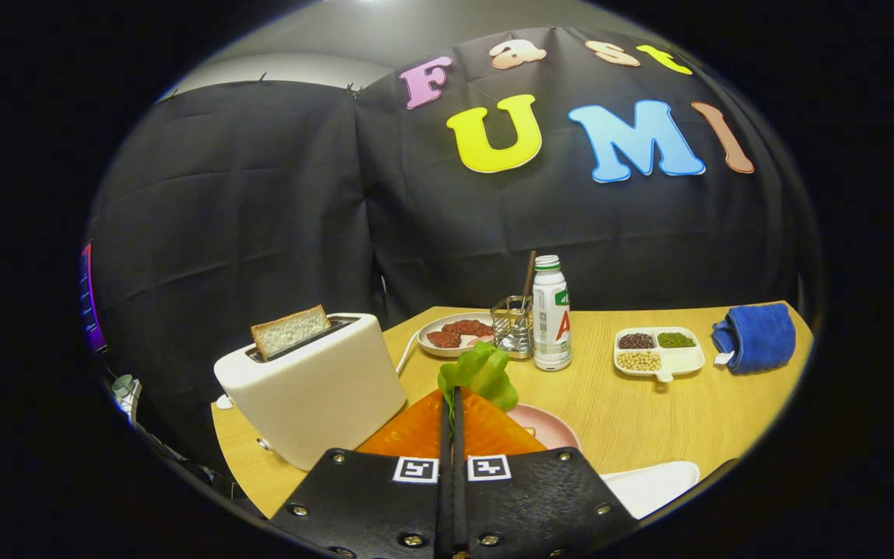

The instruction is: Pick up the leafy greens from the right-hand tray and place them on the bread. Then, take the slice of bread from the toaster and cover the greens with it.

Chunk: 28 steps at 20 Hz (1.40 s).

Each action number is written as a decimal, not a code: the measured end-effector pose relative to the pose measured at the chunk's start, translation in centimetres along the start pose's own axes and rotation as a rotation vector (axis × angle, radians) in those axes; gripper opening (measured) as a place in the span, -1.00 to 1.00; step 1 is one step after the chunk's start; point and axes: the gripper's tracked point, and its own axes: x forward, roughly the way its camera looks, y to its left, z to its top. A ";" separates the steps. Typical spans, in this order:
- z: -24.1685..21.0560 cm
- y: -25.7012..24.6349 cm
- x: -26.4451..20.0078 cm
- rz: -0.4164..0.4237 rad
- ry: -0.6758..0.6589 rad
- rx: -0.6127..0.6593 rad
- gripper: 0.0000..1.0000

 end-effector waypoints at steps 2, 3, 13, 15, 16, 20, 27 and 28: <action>-2.5 -0.7 1.0 -0.019 0.058 0.018 -1.00; -3.4 -1.4 1.3 -0.040 0.078 0.024 -1.00; -4.8 -5.7 0.7 -0.228 0.079 -0.106 -0.84; -4.3 -6.5 0.3 -0.283 0.051 -0.132 -0.36; -3.7 -7.1 -0.2 -0.325 0.028 -0.144 -0.25; -0.6 -7.3 -2.8 -0.471 -0.116 -0.146 -0.11; 4.7 -1.4 -6.2 -0.494 -0.307 -0.092 -0.12; 5.3 0.1 -5.7 -0.462 -0.320 -0.091 -0.13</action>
